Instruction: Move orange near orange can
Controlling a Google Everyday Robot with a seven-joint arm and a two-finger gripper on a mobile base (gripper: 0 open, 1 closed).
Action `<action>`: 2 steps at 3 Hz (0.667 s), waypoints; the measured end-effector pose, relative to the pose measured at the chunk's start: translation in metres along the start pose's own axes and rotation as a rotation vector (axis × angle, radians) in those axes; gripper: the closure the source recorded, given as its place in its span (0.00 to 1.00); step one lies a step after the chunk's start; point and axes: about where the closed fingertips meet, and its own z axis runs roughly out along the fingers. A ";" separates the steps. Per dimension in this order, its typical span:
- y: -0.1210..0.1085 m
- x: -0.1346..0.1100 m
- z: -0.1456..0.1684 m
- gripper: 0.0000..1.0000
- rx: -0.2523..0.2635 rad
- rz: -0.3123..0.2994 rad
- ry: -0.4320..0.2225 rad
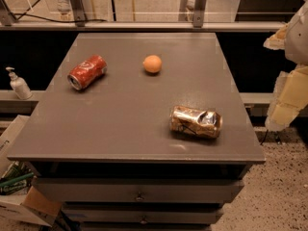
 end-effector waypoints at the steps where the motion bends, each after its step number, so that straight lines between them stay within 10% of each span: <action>1: 0.000 0.000 0.000 0.00 0.000 0.000 0.000; 2: -0.004 -0.005 -0.002 0.00 0.019 -0.017 -0.026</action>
Offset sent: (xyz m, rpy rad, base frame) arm 0.0104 0.0071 0.0043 0.0390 -0.0497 0.0501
